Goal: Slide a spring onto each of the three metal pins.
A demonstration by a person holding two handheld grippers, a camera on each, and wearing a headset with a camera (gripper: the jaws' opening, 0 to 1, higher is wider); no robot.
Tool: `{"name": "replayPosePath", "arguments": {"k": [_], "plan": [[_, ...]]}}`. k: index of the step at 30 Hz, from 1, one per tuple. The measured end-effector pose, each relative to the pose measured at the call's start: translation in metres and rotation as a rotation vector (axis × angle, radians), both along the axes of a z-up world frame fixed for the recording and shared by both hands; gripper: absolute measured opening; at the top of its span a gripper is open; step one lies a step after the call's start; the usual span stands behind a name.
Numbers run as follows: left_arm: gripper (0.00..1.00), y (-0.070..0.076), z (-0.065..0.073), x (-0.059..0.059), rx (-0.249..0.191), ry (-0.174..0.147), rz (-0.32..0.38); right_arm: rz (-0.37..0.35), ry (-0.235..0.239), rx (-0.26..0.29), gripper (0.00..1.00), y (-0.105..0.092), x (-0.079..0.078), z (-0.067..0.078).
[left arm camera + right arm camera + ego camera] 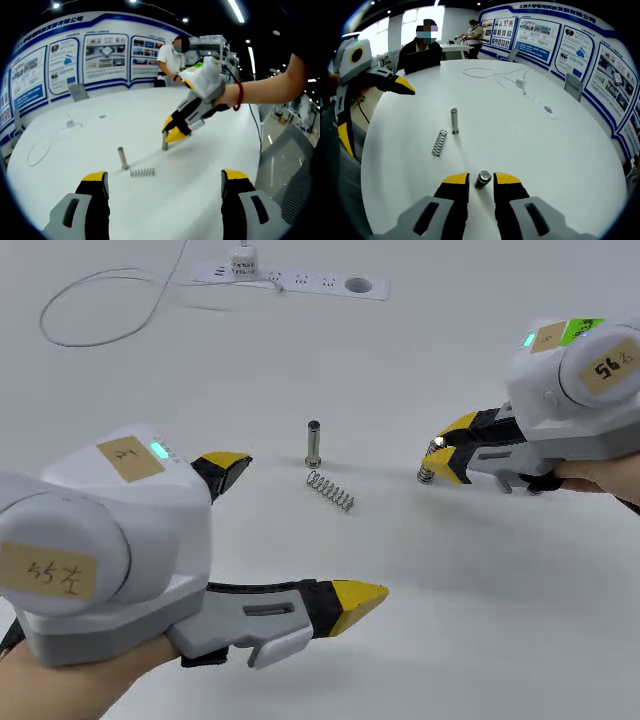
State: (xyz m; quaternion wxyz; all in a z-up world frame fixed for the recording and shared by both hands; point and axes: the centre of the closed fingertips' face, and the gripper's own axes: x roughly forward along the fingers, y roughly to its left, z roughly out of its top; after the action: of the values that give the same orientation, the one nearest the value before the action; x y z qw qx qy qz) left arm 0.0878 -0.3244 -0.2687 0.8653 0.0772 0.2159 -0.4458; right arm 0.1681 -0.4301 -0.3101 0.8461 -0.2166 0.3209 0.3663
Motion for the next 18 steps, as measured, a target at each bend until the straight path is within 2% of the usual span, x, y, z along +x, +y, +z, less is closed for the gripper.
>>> {"name": "replayPosePath", "arguments": {"k": [3,7,12,18], "plan": [[0.96,0.001,0.0,0.001,0.003,-0.002,0.001,-0.001,-0.013,-0.004,0.2,-0.001,0.003,0.002],[0.97,0.001,0.001,0.001,0.003,-0.004,0.002,-0.017,-0.016,0.047,0.22,0.004,0.003,0.013],[0.98,0.002,0.004,0.002,-0.001,-0.011,0.005,-0.005,-0.042,0.072,0.24,0.012,0.0,0.028],[0.98,0.006,0.006,0.006,0.02,-0.029,0.008,0.023,-0.047,0.085,0.26,0.024,-0.009,0.039]]}}
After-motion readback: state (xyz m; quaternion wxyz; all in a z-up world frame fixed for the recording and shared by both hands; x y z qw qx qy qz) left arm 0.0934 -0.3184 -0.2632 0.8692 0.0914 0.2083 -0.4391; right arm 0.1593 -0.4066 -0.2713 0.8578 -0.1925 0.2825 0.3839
